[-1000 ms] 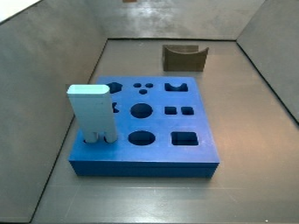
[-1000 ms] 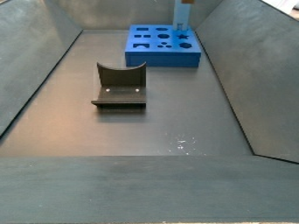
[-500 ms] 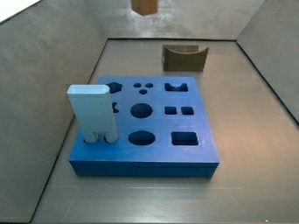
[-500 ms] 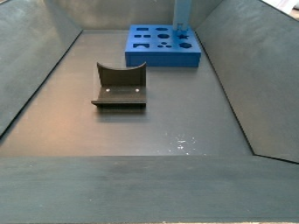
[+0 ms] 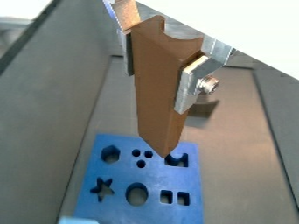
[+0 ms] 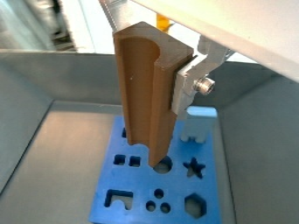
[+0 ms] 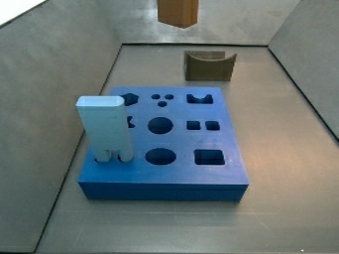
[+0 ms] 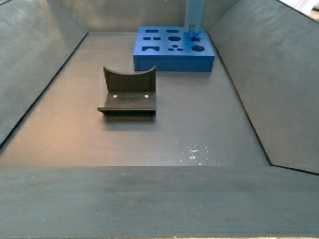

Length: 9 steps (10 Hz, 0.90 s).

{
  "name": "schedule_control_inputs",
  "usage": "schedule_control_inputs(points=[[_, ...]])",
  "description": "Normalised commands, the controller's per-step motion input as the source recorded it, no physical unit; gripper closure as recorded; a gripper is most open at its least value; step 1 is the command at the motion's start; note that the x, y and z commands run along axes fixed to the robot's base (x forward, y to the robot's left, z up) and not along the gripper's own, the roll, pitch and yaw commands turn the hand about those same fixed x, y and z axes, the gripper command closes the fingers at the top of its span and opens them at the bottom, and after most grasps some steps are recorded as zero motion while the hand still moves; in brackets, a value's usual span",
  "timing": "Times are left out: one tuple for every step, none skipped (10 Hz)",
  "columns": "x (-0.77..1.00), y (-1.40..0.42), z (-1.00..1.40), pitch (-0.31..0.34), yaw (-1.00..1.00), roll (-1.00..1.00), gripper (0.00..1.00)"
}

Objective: Pick up the arch object. Move up. Rotate the arch object. Move to above the board. Insert the arch object.
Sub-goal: Move to above the board.

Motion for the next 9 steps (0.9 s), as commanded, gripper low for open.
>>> schedule_control_inputs(points=[[0.1,-0.08,0.01,0.157,1.0,0.07,1.0],[0.1,-0.06,0.01,0.173,1.0,0.08,1.0],[0.1,-0.05,0.02,0.201,1.0,0.1,1.0],[0.1,-0.04,0.02,0.228,1.0,0.11,1.0],[0.11,-0.04,0.02,0.277,1.0,0.14,1.0],[0.11,-0.04,0.03,0.307,1.0,0.16,1.0],[0.12,-0.04,0.01,0.303,0.74,0.19,1.0],[0.12,-0.04,0.01,0.27,0.58,0.18,1.0],[0.11,-0.04,0.02,0.208,0.31,0.17,1.0]])
